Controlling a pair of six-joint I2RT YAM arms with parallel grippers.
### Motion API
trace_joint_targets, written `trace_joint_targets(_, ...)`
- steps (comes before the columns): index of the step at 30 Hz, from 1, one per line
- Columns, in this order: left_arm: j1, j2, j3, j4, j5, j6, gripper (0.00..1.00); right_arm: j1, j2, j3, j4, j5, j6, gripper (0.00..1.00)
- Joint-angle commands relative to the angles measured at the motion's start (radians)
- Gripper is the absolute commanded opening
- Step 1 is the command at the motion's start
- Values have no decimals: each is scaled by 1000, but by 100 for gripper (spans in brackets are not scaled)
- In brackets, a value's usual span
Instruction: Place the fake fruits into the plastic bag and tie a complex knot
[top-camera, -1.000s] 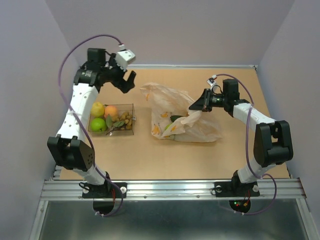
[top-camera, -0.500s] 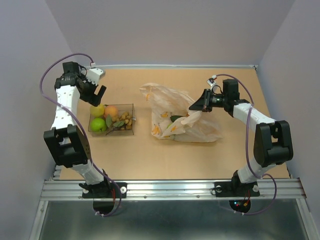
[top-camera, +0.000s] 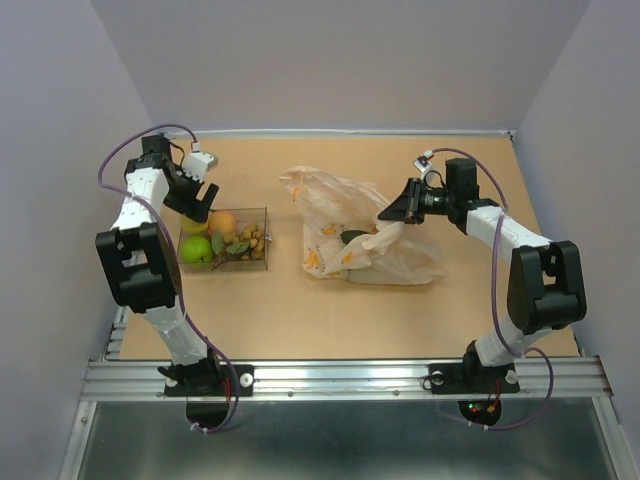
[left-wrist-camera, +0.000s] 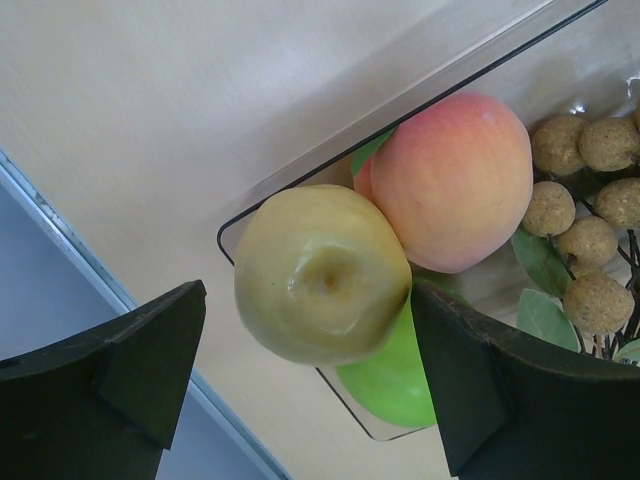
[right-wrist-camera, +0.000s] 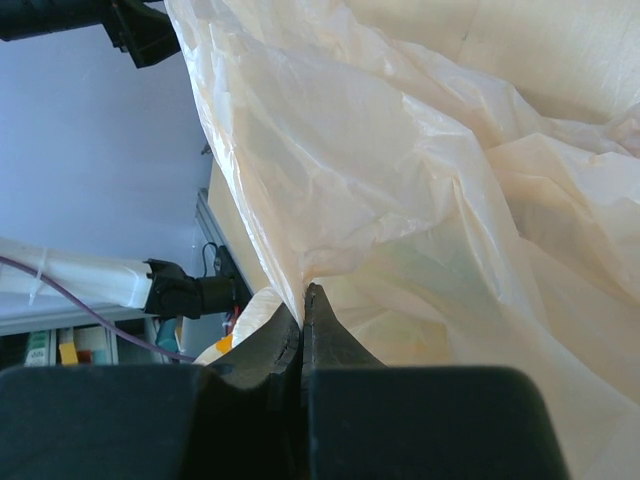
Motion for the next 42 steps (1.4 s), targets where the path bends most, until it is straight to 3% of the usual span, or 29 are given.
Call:
trace_joint_targets(1, -4, 5, -16, 15, 25, -13, 91, 1, 11, 40, 5, -3, -19, 0)
trace_joint_targets(5, -1, 12, -25, 21, 17, -9, 86, 1, 13, 41, 2, -3, -21, 0)
trace_joint_targets(8, -1, 18, -25, 15, 19, -10, 77, 1, 18, 43, 3, -3, -23, 1)
trace_joint_targets(12, 3, 18, 39, -46, 51, -13, 52, 1, 14, 41, 0, -2, -24, 0)
trace_joint_targets(20, 0, -31, 314, -236, 164, -33, 42, 1, 14, 43, 0, -3, -26, 0)
trace_joint_targets(24, -75, -53, 438, -316, 334, -53, 42, 1, 18, 50, 0, -5, -23, 0)
trace_joint_targets(29, -312, -79, 371, -217, 477, -139, 43, 1, 16, 63, -1, 2, -23, 0)
trace_joint_targets(33, -551, -48, 326, 42, 554, -294, 43, 1, 16, 80, -1, 6, -20, 0)
trace_joint_targets(36, -655, -13, 311, 182, 589, -360, 46, 0, 10, 92, -6, 8, -16, 0)
trace_joint_targets(37, -708, 5, 297, 302, 592, -415, 47, 0, 5, 100, -6, 9, -15, 1)
trace_joint_targets(40, -770, 48, 213, 539, 557, -498, 58, 1, 5, 113, -9, 14, -9, 0)
trace_joint_targets(42, -811, 87, 208, 573, 504, -504, 76, 0, 5, 126, -13, 17, -7, 1)
